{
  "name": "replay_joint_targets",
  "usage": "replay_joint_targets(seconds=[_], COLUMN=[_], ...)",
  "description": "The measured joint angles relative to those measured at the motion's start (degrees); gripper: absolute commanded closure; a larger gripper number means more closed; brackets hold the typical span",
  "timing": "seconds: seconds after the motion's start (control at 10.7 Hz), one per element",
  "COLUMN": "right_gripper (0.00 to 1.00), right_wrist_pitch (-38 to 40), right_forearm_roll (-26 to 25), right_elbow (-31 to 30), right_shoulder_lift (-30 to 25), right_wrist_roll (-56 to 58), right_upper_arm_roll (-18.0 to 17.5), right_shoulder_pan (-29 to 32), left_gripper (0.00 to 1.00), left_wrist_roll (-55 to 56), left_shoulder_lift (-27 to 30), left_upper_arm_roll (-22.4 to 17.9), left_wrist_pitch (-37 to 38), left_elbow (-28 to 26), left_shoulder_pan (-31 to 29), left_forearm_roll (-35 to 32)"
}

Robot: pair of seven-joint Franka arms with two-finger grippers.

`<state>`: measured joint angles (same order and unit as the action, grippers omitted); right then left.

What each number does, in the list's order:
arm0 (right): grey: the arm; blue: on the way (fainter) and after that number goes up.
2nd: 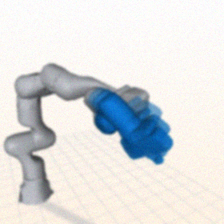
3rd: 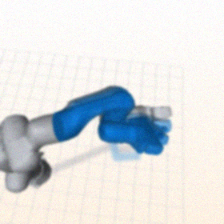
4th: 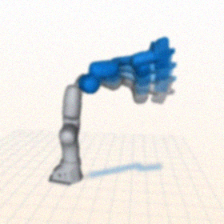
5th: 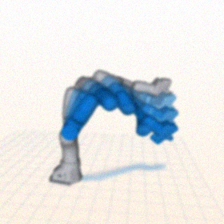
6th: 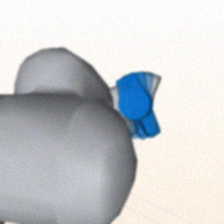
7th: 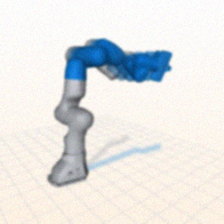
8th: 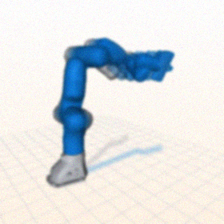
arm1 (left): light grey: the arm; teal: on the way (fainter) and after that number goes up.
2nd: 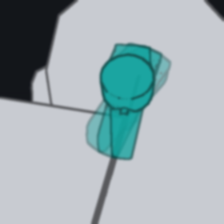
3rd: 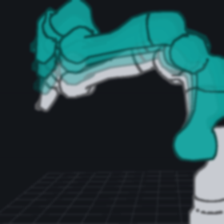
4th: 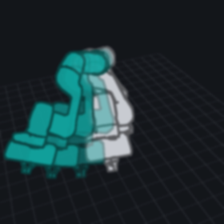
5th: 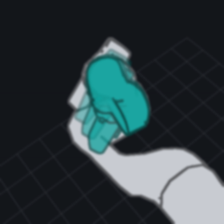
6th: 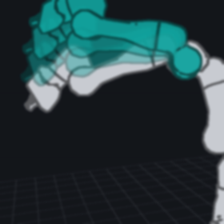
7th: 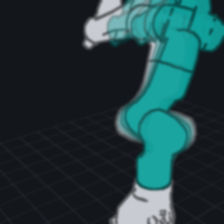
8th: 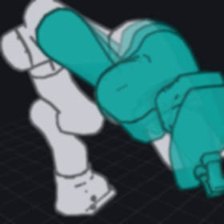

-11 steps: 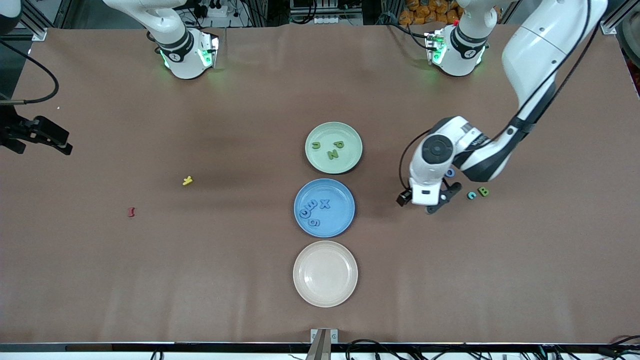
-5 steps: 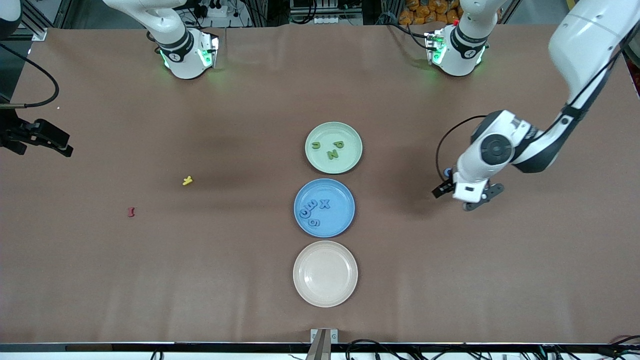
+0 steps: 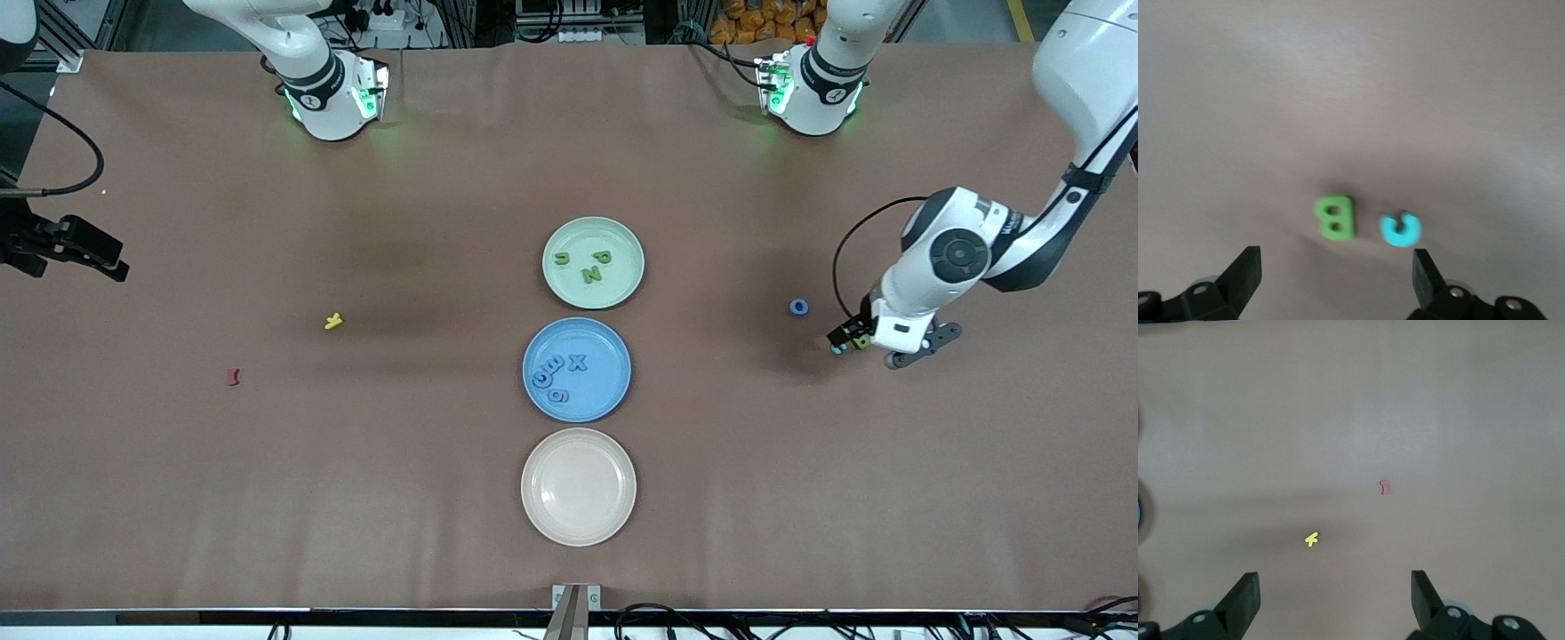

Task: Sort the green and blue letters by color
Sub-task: 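Lower the left gripper over the green B and close on it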

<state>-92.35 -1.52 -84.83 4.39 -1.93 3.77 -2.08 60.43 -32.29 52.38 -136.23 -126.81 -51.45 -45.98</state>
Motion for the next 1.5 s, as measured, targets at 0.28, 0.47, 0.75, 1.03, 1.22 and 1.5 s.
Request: replay_joint_targets(seconds=[0.28,0.47,0.75,1.03,1.22,1.5], right_gripper=[0.00,0.00,0.00,0.00,0.00,0.00], right_wrist_pitch=[0.00,0.00,0.00,0.00,0.01,0.10], right_forearm_roll=[0.00,0.00,-0.01,0.01,0.13,0.25], right_elbow=[0.11,0.19,0.21,0.26,0.28,0.28], right_shoulder_lift=[0.19,0.22,0.25,0.26,0.29,0.34], right_wrist_roll=[-0.02,-0.02,0.01,-0.01,-0.02,-0.02], right_upper_arm_roll=[0.06,0.08,0.09,-0.19,-0.41,-0.71], right_shoulder_pan=[1.38,2.26,4.07,4.05,3.94,3.85], left_gripper=[0.00,0.00,0.00,0.00,0.00,0.00], left_wrist_roll=[-1.03,-1.03,-1.03,-0.17,3.45,6.57], left_shoulder_lift=[-0.90,-1.56,-2.66,-4.08,-4.51,-4.56], left_upper_arm_roll=[-0.45,-0.93,-1.53,-4.11,-6.40,-8.65], left_wrist_pitch=[-1.18,-1.18,-1.83,-5.06,-5.82,-5.81], left_elbow=[-1.54,-1.72,-1.71,-1.54,-0.28,1.89], left_shoulder_pan=[-3.21,-3.19,-3.09,-1.23,2.93,8.32], left_forearm_roll=[-3.09,-3.33,-4.41,-5.75,-6.41,-6.43])
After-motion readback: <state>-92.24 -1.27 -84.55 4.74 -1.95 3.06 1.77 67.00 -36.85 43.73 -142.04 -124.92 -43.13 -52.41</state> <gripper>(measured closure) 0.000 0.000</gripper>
